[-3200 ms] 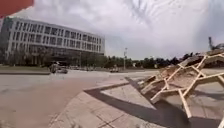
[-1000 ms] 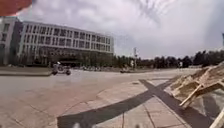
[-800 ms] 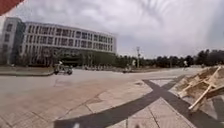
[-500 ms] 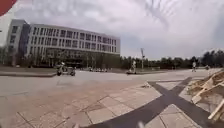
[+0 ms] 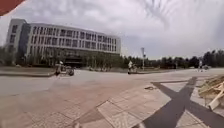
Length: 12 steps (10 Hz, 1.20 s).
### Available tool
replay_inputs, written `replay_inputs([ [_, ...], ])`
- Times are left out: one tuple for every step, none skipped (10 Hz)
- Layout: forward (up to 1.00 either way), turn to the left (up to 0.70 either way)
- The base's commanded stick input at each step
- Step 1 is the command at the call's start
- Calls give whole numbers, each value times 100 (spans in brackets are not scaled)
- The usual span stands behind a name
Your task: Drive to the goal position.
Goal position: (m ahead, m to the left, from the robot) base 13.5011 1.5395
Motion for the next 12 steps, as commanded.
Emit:
replay_inputs([
  [70, 0],
  [70, 0],
  [70, 0],
  [70, 0],
  [70, 0],
  [70, 0],
  [70, 0],
  [70, 0],
  [70, 0],
  [70, 0],
  [70, 0],
  [70, 0],
])
